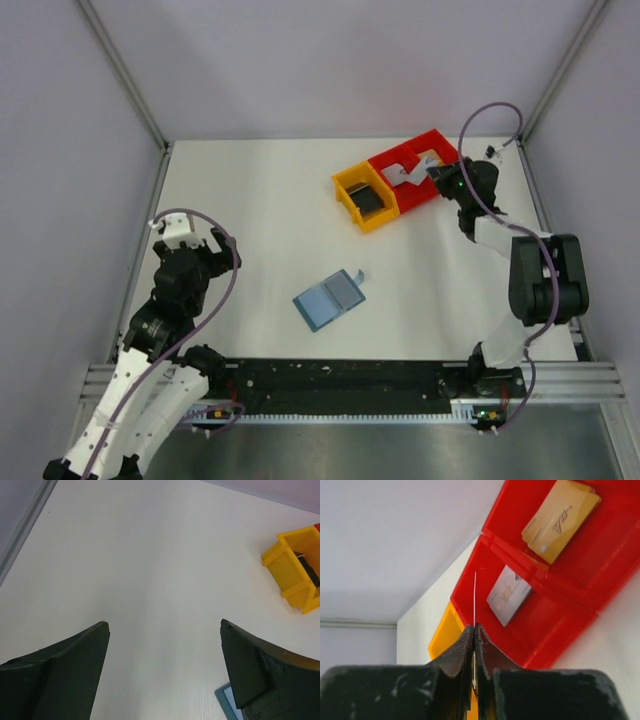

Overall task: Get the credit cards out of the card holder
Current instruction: Place the credit card in the storage box.

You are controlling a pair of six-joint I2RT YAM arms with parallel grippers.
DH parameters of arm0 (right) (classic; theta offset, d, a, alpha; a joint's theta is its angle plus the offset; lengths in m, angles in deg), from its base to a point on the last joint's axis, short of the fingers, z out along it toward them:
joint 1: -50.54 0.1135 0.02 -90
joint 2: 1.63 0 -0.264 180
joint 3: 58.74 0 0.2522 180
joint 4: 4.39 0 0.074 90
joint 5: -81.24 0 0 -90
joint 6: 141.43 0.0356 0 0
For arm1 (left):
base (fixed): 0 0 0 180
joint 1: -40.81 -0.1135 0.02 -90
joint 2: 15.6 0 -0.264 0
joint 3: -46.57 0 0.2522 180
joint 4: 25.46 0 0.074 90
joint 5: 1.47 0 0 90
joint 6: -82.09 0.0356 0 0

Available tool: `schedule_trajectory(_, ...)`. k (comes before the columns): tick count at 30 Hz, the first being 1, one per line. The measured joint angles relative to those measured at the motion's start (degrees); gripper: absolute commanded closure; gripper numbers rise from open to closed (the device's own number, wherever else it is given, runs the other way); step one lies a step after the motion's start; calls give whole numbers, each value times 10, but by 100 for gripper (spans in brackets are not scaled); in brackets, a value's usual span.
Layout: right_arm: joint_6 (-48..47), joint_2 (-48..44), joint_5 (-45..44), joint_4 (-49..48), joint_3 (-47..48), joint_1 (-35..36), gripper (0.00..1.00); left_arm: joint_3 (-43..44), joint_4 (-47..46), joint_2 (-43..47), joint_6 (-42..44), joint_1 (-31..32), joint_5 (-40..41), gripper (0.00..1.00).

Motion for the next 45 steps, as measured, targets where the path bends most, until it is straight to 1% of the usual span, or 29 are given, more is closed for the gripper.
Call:
schedule_trajectory(5,27,90,-39,-28,88,15,100,-2,-1,0,12,-1,24,4)
schedule_trajectory(11,44,169,-76,-36,168,47,100,-2,-1,-5,17,-1,24,4)
schedule_trajectory(19,52,209,-123,-31,183,83,100,-2,-1,-5,23,-1,21,4)
schedule_trajectory(28,53,248,-126,-17,195,87,99,-3,-2,-5,25,-1,13,4)
schedule_trajectory(29,52,253,-123,-13,201,88,95,-3,-2,-5,25,-1,13,4)
schedule_trajectory(30,52,256,-120,-8,205,90,88,-3,-2,-5,25,-1,12,4)
schedule_trajectory(31,53,257,-117,-7,205,91,85,-3,-2,-5,25,-1,12,4)
schedule_trajectory(32,55,257,-115,-7,205,92,79,-3,-2,-5,25,-1,12,4)
schedule_trajectory(35,51,257,-106,-2,205,95,70,-4,-2,-5,25,-1,11,4)
schedule_trajectory(40,25,237,-104,40,196,96,58,-5,-2,-5,25,-1,8,4)
schedule_trajectory(43,-6,187,-108,81,176,97,57,-5,-2,-5,25,-1,2,4)
schedule_trajectory(45,-28,137,-111,104,156,97,55,-5,-2,-5,25,-1,-3,4)
